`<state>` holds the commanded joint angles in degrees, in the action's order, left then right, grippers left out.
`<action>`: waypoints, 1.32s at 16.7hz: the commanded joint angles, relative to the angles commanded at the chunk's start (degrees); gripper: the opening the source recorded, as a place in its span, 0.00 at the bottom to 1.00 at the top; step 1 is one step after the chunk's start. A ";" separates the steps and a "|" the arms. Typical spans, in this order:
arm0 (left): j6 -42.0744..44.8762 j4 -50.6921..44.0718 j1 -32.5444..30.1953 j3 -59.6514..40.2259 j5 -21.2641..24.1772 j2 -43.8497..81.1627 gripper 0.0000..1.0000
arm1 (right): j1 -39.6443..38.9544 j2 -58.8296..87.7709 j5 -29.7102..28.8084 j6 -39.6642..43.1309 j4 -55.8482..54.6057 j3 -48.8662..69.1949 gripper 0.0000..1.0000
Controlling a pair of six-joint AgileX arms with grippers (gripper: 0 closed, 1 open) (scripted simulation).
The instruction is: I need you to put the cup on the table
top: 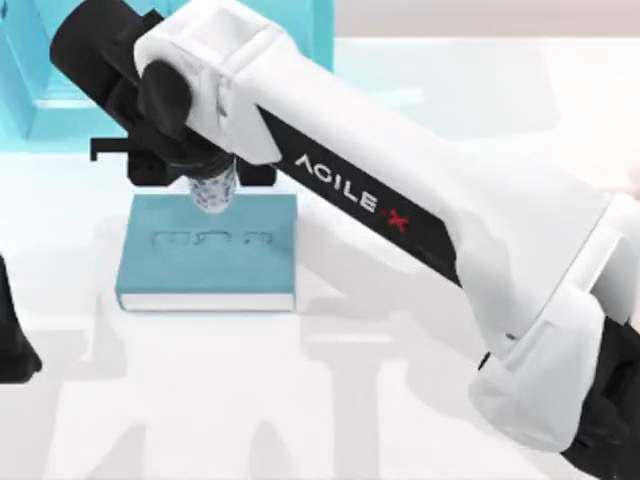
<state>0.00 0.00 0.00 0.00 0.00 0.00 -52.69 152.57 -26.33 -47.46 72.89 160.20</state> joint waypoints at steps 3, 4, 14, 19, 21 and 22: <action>0.00 0.00 0.00 0.00 0.00 0.00 1.00 | 0.84 -8.91 1.52 2.81 -6.15 -10.41 0.00; 0.00 0.00 0.00 0.00 0.00 0.00 1.00 | 1.32 -12.28 2.00 3.91 -8.53 -14.94 0.00; 0.00 0.00 0.00 0.00 0.00 0.00 1.00 | 10.30 -43.75 5.45 13.31 -30.13 -64.76 0.00; 0.00 0.00 0.00 0.00 0.00 0.00 1.00 | 15.02 -51.95 5.71 15.54 -35.54 -82.32 0.00; 0.00 0.00 0.00 0.00 0.00 0.00 1.00 | 16.15 -53.47 5.62 16.01 -36.51 -86.14 0.00; 0.00 0.00 0.00 0.00 0.00 0.00 1.00 | 16.52 -54.00 5.62 16.25 -36.80 -87.26 0.00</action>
<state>0.00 0.00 0.00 0.00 0.00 0.00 -36.17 98.57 -20.71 -31.21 36.10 72.94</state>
